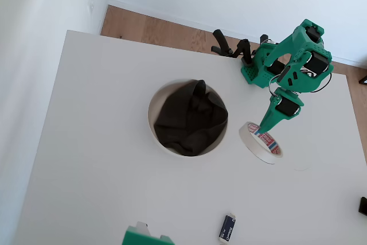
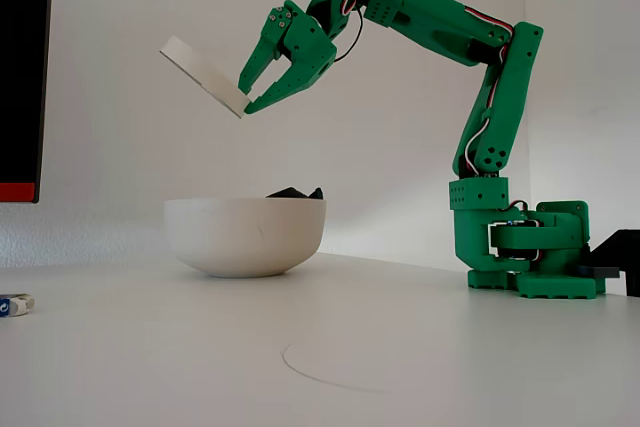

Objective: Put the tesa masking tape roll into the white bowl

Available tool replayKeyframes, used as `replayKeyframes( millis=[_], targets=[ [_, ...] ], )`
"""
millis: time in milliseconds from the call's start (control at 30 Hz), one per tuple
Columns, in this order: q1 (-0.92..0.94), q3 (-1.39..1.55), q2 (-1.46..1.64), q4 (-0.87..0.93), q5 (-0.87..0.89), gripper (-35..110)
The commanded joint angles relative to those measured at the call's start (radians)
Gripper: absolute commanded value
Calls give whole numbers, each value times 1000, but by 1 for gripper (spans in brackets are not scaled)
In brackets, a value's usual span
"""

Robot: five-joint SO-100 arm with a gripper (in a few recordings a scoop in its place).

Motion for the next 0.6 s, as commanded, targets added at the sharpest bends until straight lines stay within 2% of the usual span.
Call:
replayKeyframes(
  millis=[0,333,567],
  targets=[
    [176,-123,-29,-46,-2,-8],
    [449,-141,-281,-193,-46,-8],
    [538,-141,-480,-276,-71,-8]
  ],
)
